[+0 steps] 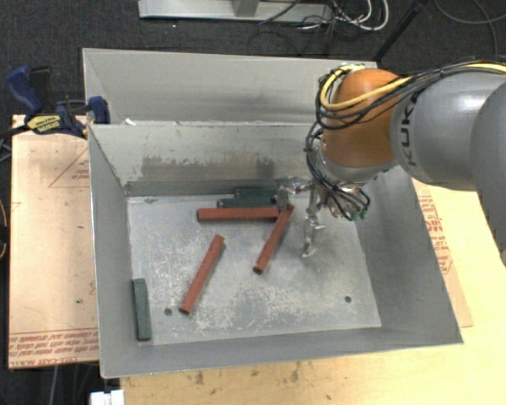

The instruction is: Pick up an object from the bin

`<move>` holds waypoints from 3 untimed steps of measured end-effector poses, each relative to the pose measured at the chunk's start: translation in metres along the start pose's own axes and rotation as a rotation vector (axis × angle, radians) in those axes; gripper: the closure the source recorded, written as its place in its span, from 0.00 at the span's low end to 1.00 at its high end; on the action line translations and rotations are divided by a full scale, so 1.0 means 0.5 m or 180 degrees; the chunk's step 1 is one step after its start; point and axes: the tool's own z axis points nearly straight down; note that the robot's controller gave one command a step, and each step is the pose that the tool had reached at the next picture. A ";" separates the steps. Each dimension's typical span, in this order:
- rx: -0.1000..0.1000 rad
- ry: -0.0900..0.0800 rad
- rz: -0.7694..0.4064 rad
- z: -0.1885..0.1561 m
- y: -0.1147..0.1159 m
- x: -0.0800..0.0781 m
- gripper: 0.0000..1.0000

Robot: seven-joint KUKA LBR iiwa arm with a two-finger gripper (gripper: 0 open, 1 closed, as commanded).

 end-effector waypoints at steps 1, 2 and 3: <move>0.0000 0.0000 0.0000 0.000 0.000 0.000 0.00; -0.0002 -0.0006 -0.1620 0.025 0.150 -0.013 1.00; -0.0003 -0.0006 -0.1619 0.025 0.150 -0.013 1.00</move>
Offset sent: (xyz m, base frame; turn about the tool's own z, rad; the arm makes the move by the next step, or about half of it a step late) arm -0.0147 0.0729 -0.0148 -0.5125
